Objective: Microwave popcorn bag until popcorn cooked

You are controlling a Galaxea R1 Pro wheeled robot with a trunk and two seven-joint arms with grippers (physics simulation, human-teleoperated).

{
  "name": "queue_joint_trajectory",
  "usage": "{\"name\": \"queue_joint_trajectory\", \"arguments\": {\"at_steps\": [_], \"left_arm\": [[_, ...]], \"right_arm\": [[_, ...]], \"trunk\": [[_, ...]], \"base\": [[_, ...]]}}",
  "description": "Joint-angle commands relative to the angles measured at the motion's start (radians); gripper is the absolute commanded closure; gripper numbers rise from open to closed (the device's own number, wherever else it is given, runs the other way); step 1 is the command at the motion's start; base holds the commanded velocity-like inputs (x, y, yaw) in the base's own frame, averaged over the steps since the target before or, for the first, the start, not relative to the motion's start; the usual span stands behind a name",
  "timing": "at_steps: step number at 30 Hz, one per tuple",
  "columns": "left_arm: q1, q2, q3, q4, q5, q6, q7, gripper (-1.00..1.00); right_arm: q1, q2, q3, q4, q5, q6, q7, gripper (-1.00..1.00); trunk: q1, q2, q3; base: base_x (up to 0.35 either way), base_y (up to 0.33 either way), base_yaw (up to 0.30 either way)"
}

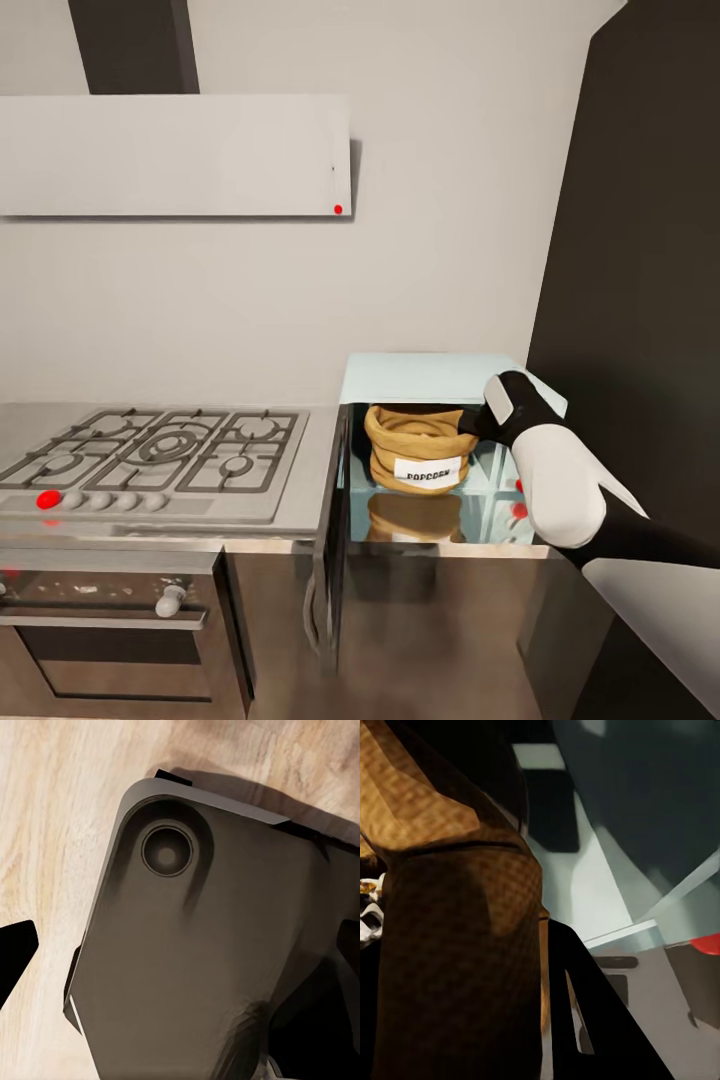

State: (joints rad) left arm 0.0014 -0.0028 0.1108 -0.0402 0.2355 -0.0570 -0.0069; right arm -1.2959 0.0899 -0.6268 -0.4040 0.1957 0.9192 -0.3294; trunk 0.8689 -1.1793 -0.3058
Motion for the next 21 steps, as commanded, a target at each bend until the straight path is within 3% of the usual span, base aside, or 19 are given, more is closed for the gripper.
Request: {"name": "queue_joint_trajectory", "arguments": {"at_steps": [1, 7, 16, 21], "left_arm": [[0.0, 0.0, 0.007, -0.001, 0.0, -0.001, -0.001, -1.0], [0.0, 0.0, 0.007, -0.001, 0.001, -0.001, -0.001, -1.0], [0.0, 0.0, 0.007, -0.001, 0.001, -0.001, -0.001, -1.0], [0.0, 0.0, 0.007, -0.001, 0.001, -0.001, -0.001, -1.0]], "right_arm": [[0.004, 0.001, 0.0, 0.041, 0.023, -0.002, 0.003, 1.0], [0.005, 0.001, -0.002, 0.056, -0.016, -0.059, 0.006, 1.0], [0.044, -0.001, -0.002, 0.065, -0.024, -0.185, 0.006, 1.0], [0.049, -0.001, -0.002, 0.076, -0.022, -0.194, -0.002, 1.0]], "trunk": [[0.008, 0.0, -0.002], [0.008, 0.0, -0.002], [0.008, 0.0, -0.002], [0.008, 0.0, -0.002]], "base": [[0.0, 0.0, 0.0], [0.0, 0.0, 0.0], [0.0, 0.0, 0.0], [0.0, 0.0, 0.0]]}}
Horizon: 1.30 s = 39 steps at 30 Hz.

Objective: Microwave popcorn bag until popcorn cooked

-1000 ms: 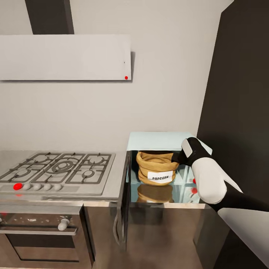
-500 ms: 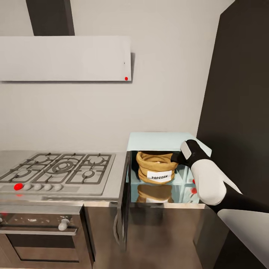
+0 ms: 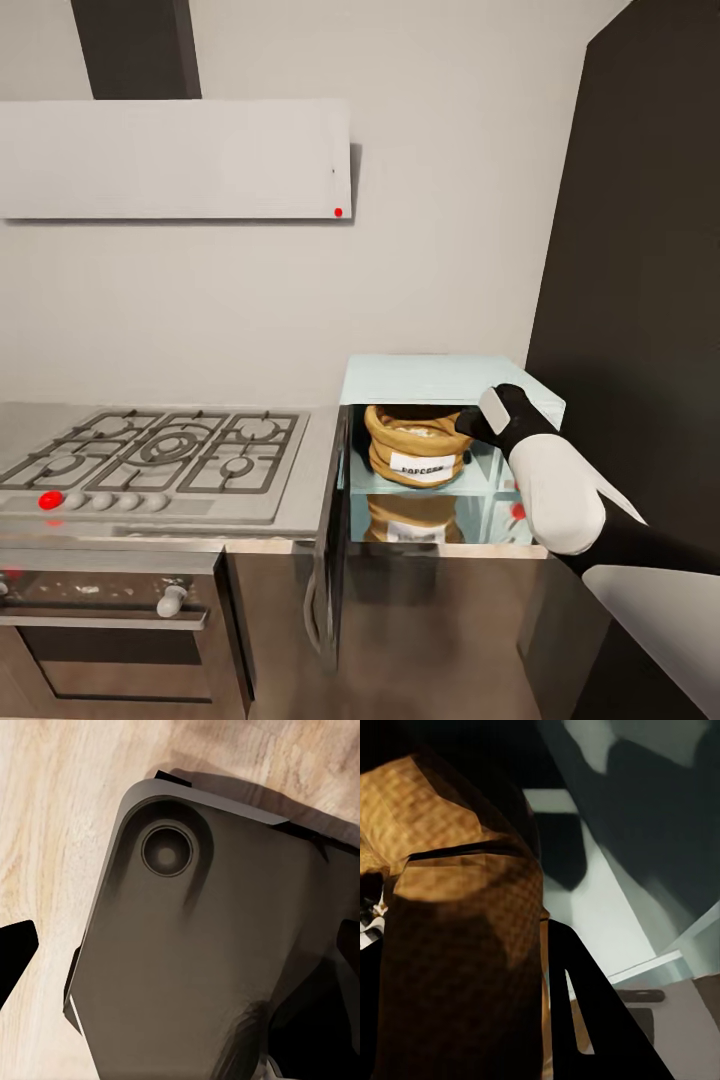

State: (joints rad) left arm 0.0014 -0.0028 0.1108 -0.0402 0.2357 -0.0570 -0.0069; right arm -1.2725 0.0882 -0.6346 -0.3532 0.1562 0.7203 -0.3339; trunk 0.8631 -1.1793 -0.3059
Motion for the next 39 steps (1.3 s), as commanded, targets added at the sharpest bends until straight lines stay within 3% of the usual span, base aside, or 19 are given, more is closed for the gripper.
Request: {"name": "queue_joint_trajectory", "arguments": {"at_steps": [1, 19, 20, 29, 35, 39], "left_arm": [[0.0, 0.0, 0.007, -0.001, 0.001, -0.001, -0.001, -1.0], [0.0, 0.0, 0.007, -0.001, 0.0, -0.001, -0.001, -1.0], [0.0, 0.0, 0.007, -0.001, 0.0, -0.001, -0.001, -1.0], [0.0, 0.0, 0.007, -0.001, 0.0, -0.001, -0.001, -1.0], [0.0, 0.0, 0.007, -0.001, 0.0, -0.001, -0.001, -1.0], [0.0, 0.0, 0.008, -0.001, -0.001, -0.001, -0.001, -1.0]], "right_arm": [[0.025, 0.0, 0.006, 0.034, 0.019, 0.005, 0.0, 1.0], [0.025, -0.001, 0.007, 0.048, 0.023, 0.007, -0.003, 1.0], [0.025, -0.001, 0.007, 0.048, 0.024, 0.007, -0.003, -1.0], [0.025, -0.001, 0.006, 0.047, 0.03, 0.017, 0.006, -1.0], [0.025, -0.002, 0.006, 0.026, 0.02, 0.082, 0.013, -1.0], [0.025, -0.002, 0.007, 0.025, 0.02, 0.084, 0.013, -1.0]], "trunk": [[0.014, 0.0, -0.001], [0.014, 0.0, -0.001], [0.014, 0.0, -0.001], [0.014, 0.0, -0.001], [0.014, 0.0, -0.001], [0.014, 0.0, -0.001]], "base": [[0.0, 0.0, 0.0], [0.0, 0.0, 0.0], [0.0, 0.0, 0.0], [0.0, 0.0, 0.0], [0.0, 0.0, 0.0], [-0.001, 0.0, 0.0]]}}
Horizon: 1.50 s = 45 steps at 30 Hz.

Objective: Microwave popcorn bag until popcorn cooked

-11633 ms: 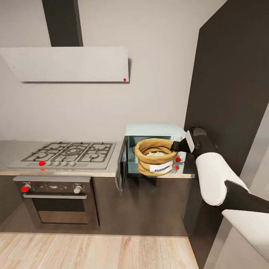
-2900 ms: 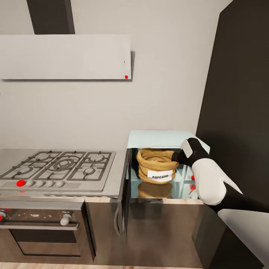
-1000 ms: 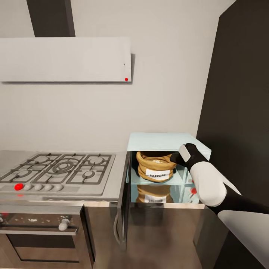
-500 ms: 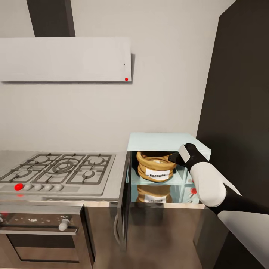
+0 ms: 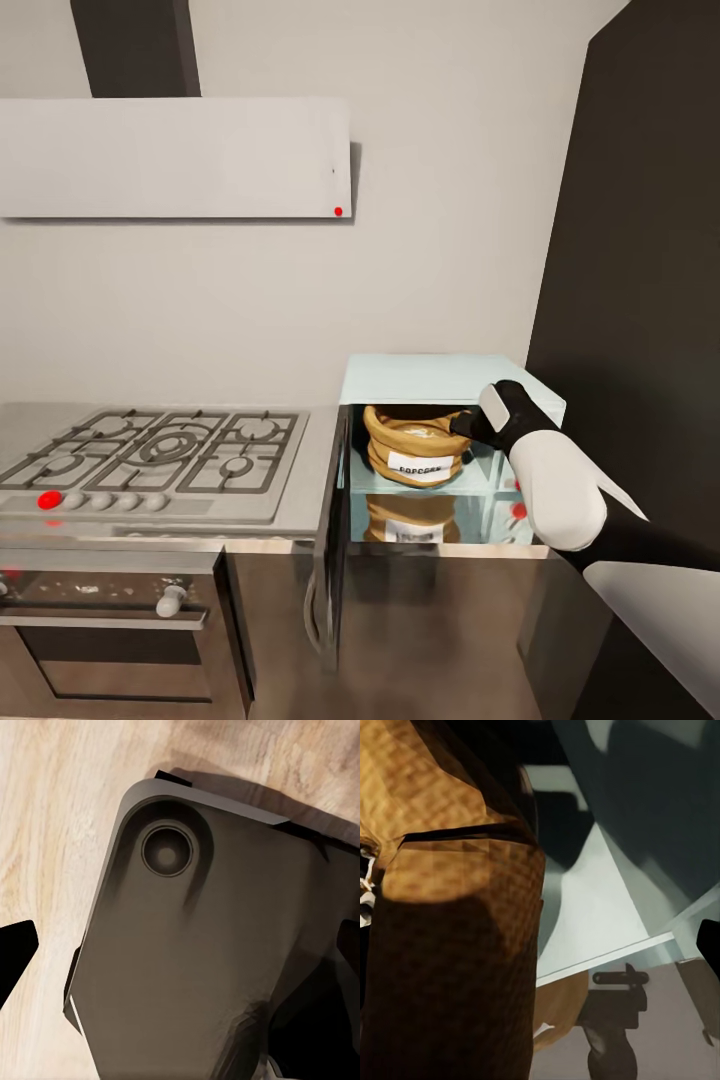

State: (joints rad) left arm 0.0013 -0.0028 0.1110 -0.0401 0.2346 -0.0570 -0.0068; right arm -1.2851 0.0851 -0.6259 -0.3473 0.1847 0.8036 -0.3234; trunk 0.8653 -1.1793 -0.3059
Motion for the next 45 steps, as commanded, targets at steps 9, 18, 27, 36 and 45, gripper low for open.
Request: {"name": "queue_joint_trajectory", "arguments": {"at_steps": [9, 18, 27, 36, 45], "left_arm": [[0.0, 0.0, 0.008, -0.001, 0.002, -0.001, -0.001, -1.0], [0.0, 0.0, 0.007, -0.001, 0.001, -0.001, -0.001, -1.0], [0.0, 0.0, 0.009, -0.001, 0.0, -0.003, -0.001, -1.0], [0.0, 0.0, 0.009, -0.001, 0.0, -0.005, -0.001, -1.0], [0.0, -0.001, 0.009, -0.001, 0.0, -0.005, -0.001, -1.0]], "right_arm": [[0.038, 0.002, -0.001, 0.019, -0.008, 0.0, 0.003, -1.0], [0.038, 0.002, -0.002, 0.017, -0.01, 0.015, 0.027, -1.0], [0.038, 0.003, 0.003, -0.134, -0.007, 0.144, 0.164, -1.0], [0.038, -0.005, 0.0, -0.145, 0.002, 0.142, 0.44, -1.0], [0.038, -0.053, 0.003, -0.145, 0.034, 0.143, 0.535, -1.0]], "trunk": [[0.011, 0.0, -0.001], [0.011, 0.0, -0.001], [0.011, 0.0, -0.001], [0.011, 0.0, -0.001], [0.011, 0.0, -0.001]], "base": [[-0.043, 0.0, 0.0], [0.0, 0.0, 0.0], [0.0, 0.0, 0.0], [0.0, 0.0, 0.0], [-0.007, 0.0, 0.0]]}}
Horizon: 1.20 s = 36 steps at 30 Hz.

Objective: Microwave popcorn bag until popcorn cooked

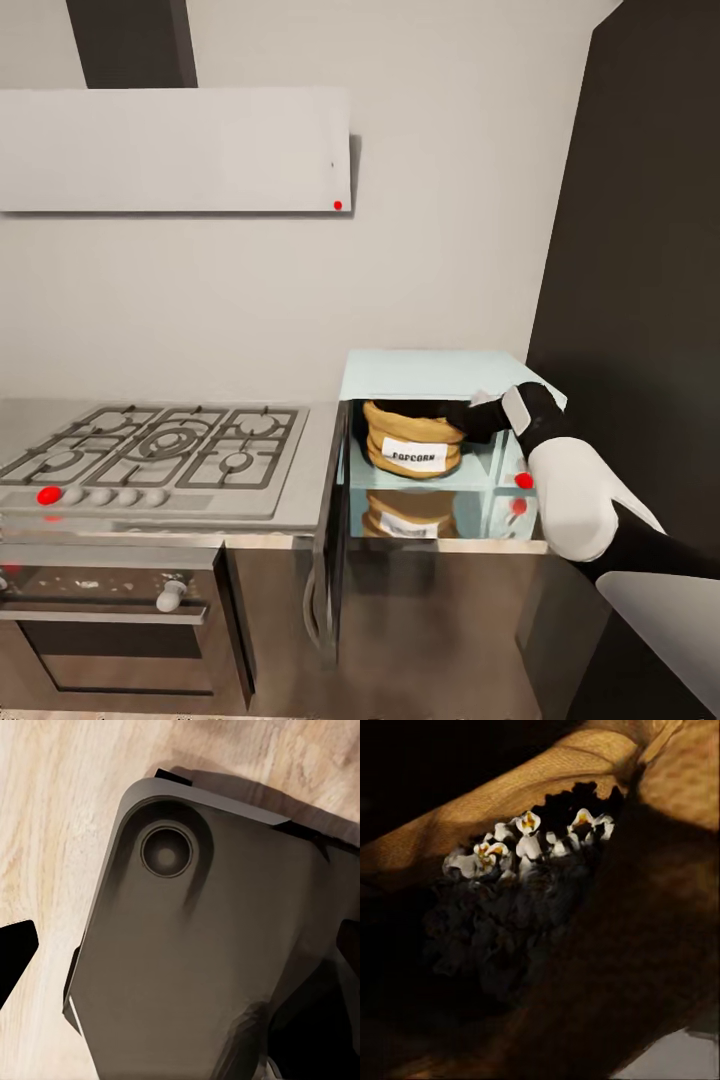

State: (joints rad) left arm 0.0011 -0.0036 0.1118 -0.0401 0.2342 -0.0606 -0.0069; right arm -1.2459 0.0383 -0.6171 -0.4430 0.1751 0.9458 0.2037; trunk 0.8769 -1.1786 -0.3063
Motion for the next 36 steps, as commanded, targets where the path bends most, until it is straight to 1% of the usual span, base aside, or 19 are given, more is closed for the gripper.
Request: {"name": "queue_joint_trajectory", "arguments": {"at_steps": [1, 15, 23, 32, 33, 34, 36], "left_arm": [[0.0, -0.001, 0.008, -0.001, 0.0, -0.001, -0.001, -1.0], [0.0, 0.0, 0.008, -0.001, -0.001, -0.002, -0.001, -1.0], [0.0, 0.001, 0.008, -0.001, -0.001, -0.002, -0.001, -1.0], [0.0, 0.001, 0.008, -0.001, 0.0, -0.002, -0.001, -1.0], [0.0, 0.001, 0.008, -0.001, 0.0, -0.002, -0.001, -1.0], [0.0, 0.001, 0.008, -0.001, 0.0, -0.001, -0.001, -1.0], [0.0, 0.001, 0.008, -0.001, 0.0, -0.001, -0.001, -1.0]], "right_arm": [[-0.001, -0.006, -0.006, -0.049, 0.048, 0.0, 0.006, -1.0], [-0.001, -0.006, -0.005, -0.043, 0.052, -0.002, 0.01, -1.0], [-0.001, -0.007, -0.006, -0.048, 0.047, -0.002, 0.016, -1.0], [0.002, -0.003, -0.004, -0.023, 0.05, -0.016, 0.01, -1.0], [0.013, -0.002, -0.002, -0.021, 0.058, -0.029, 0.01, -1.0], [0.031, 0.002, -0.001, -0.019, 0.077, -0.056, 0.011, -1.0], [0.079, 0.01, 0.0, -0.018, 0.138, -0.143, 0.014, -1.0]], "trunk": [[0.0, -0.001, -0.001], [0.0, -0.001, -0.001], [0.0, -0.001, -0.001], [0.0, -0.001, -0.001], [0.0, -0.001, -0.001], [0.0, -0.001, -0.001], [0.0, -0.001, -0.001]], "base": [[-0.193, 0.0, 0.0], [-0.323, 0.0, 0.0], [-0.024, 0.0, 0.0], [0.0, 0.0, 0.0], [0.0, 0.0, 0.0], [0.0, 0.0, 0.0], [0.0, 0.0, 0.0]]}}
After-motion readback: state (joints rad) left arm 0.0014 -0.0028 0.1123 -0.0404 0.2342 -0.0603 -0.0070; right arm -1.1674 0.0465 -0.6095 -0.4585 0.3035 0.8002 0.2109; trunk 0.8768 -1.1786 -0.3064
